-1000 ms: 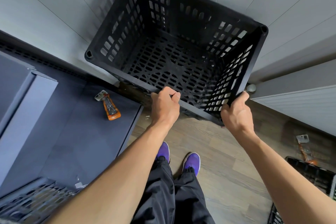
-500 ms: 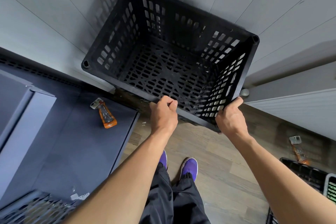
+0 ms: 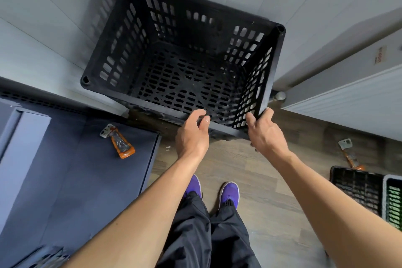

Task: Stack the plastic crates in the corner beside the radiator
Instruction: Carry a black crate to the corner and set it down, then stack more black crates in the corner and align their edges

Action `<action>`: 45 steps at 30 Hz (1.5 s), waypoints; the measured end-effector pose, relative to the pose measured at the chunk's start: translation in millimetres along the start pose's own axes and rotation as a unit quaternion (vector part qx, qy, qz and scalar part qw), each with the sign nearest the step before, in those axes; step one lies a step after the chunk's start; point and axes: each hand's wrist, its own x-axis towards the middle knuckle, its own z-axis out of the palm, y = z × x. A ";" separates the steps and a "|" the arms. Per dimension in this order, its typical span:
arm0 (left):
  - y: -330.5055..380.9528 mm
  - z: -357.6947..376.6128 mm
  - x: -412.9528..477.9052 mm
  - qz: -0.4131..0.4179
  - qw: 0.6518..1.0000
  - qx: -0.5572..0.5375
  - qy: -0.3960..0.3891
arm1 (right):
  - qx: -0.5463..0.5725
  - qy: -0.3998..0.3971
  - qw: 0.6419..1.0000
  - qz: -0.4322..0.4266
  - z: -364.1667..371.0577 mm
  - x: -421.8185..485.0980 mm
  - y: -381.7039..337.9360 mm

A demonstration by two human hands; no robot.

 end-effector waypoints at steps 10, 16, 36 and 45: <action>19.3 48.4 -52.8 0.107 0.992 0.056 -0.026 | -0.059 -0.113 0.991 -0.052 -14.8 -31.7 40.2; 24.8 91.2 -84.8 0.145 0.968 0.161 -0.127 | -0.015 -0.110 0.994 0.002 -47.9 -53.7 81.3; 50.8 370.3 -251.9 0.314 0.780 0.457 -0.292 | 0.031 -0.058 0.975 0.211 -101.1 -147.2 465.0; 32.9 509.1 -343.7 0.364 0.679 0.542 -0.334 | 0.090 -0.050 0.945 0.310 -107.3 -225.7 636.0</action>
